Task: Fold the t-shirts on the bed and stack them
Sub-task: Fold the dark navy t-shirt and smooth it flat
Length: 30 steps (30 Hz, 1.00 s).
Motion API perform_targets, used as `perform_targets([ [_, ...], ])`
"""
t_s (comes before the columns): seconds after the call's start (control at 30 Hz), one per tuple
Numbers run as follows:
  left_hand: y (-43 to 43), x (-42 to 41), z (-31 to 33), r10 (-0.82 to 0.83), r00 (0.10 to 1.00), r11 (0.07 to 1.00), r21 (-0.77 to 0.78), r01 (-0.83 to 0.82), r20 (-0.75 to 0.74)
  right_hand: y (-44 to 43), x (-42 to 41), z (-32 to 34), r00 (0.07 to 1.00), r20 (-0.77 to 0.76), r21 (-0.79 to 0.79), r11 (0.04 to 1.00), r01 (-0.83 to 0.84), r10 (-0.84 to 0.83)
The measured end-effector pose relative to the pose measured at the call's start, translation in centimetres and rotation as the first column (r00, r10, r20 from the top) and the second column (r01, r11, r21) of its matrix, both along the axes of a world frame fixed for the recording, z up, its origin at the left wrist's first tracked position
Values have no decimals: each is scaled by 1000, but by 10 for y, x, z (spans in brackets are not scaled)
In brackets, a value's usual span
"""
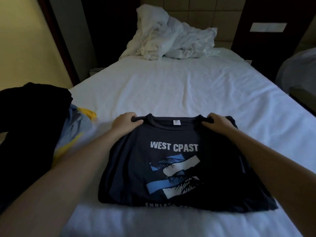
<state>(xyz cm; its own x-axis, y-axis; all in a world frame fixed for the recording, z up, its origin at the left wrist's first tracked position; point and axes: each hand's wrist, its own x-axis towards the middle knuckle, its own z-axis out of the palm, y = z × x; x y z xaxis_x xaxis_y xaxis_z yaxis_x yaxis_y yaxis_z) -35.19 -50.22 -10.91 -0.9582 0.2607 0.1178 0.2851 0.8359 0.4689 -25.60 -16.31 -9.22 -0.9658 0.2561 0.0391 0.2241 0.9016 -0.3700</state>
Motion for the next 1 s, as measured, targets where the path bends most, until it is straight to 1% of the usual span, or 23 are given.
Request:
perform_targets([
  [0.07,2,-1,-10,60,997,998,-2,-60,-53,-2,5,-17,994,-103,78,996,48,-40],
  [0.13,3,2,-10,67,994,996,-52,-72,-85,-3,8,-21,986,-154,110,991,75,-58],
  [0.23,6,13,2,43,993,976,-206,-65,-111,-6,15,-12,973,-221,89,992,92,-70],
  [0.3,3,24,15,27,992,976,-210,-53,-124,-15,29,-2,945,-309,22,992,122,-109],
  [0.33,-2,33,19,36,990,987,-152,-58,-140,-20,40,2,932,-334,-23,990,141,-140],
  [0.37,-7,47,21,58,987,998,-28,-63,-149,-25,55,5,925,-340,-63,986,157,-169],
  [0.4,-14,65,21,88,987,988,139,-70,-134,-28,73,6,922,-338,-93,981,168,-190],
  [0.43,-23,87,14,116,988,942,327,-76,-103,-31,94,3,919,-333,-124,976,178,-210],
  [0.47,-30,114,5,152,987,875,473,-109,-55,-34,117,-1,916,-330,-156,970,188,-230],
  [0.5,-37,143,-6,195,981,822,549,-154,-18,-37,142,-8,914,-316,-185,962,202,-253],
  [0.57,-50,194,-23,291,957,789,570,-229,-18,-43,188,-19,909,-287,-194,948,254,-302],
  [0.63,-57,226,-28,361,932,759,590,-276,-28,-50,224,-26,889,-292,-184,933,309,-352],
  [0.67,-58,235,-27,369,929,771,573,-278,-45,-54,236,-27,883,-286,-195,925,325,-371],
  [0.8,-59,251,-22,254,966,891,399,-217,-42,-61,260,-29,895,-278,-272,922,275,-349],
  [0.83,-60,253,-21,227,973,911,361,-198,-39,-60,260,-30,891,-283,-289,917,274,-355],
  [0.87,-63,254,-22,198,980,915,364,-176,-21,-58,261,-30,883,-284,-310,907,284,-374],
  [0.9,-66,254,-21,171,985,898,408,-164,19,-56,261,-30,871,-285,-342,892,298,-400],
  [0.97,-72,258,-12,121,978,789,582,-197,167,-55,264,-25,844,-274,-408,851,332,-460],
  [1.0,-76,260,-10,94,971,739,638,-216,220,-54,265,-21,839,-243,-421,832,360,-486],
])
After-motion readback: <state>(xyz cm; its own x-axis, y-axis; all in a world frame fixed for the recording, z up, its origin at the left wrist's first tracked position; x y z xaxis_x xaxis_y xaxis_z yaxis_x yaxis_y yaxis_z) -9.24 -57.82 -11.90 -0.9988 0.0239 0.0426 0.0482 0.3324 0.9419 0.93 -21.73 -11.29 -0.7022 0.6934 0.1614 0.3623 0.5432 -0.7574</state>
